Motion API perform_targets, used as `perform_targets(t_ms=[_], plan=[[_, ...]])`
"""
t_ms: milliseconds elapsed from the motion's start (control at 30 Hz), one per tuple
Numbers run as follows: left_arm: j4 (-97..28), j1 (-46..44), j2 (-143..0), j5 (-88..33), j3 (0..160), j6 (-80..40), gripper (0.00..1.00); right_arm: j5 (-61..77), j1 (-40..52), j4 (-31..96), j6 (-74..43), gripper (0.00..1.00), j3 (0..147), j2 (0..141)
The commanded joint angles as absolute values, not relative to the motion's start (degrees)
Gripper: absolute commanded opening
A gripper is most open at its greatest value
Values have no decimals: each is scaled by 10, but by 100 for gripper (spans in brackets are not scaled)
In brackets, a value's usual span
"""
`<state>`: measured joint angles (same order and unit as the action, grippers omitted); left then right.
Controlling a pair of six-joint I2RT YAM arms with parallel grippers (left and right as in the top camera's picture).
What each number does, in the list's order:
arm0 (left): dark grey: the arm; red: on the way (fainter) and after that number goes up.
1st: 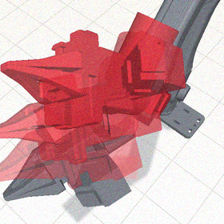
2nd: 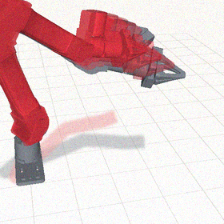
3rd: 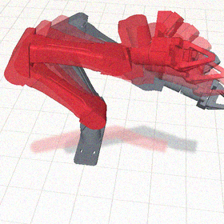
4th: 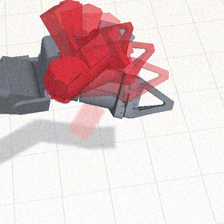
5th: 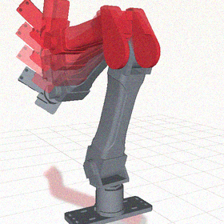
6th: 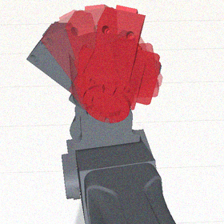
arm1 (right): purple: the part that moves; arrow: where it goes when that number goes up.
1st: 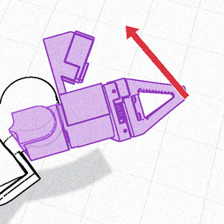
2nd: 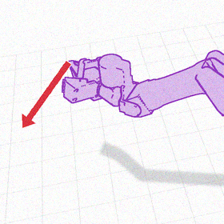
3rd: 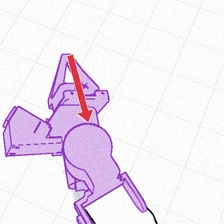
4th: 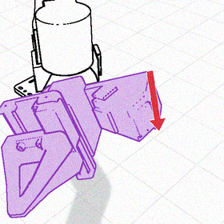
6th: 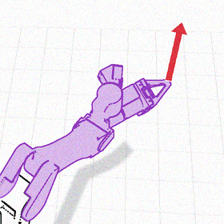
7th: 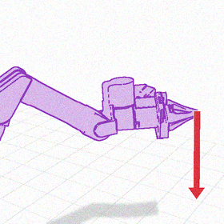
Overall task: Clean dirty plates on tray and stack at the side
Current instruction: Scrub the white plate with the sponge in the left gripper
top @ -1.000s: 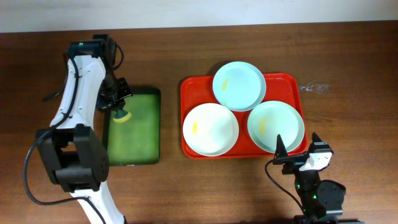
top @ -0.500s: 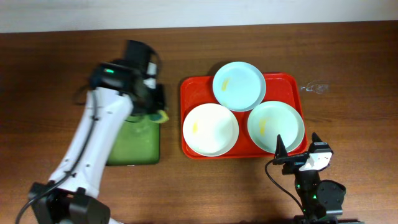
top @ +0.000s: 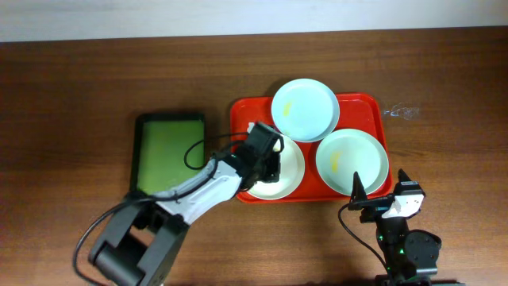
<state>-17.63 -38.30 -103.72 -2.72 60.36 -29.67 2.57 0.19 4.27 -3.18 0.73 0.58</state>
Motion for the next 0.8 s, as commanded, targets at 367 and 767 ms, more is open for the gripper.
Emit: perform_targets(t_ms=[367, 767], plan=[[-415, -201, -869, 15, 813, -230, 99, 22, 0, 44, -32, 98, 3, 2], [-446, -117, -861, 18, 813, -230, 99, 197, 0, -347, -288, 98, 107, 20]])
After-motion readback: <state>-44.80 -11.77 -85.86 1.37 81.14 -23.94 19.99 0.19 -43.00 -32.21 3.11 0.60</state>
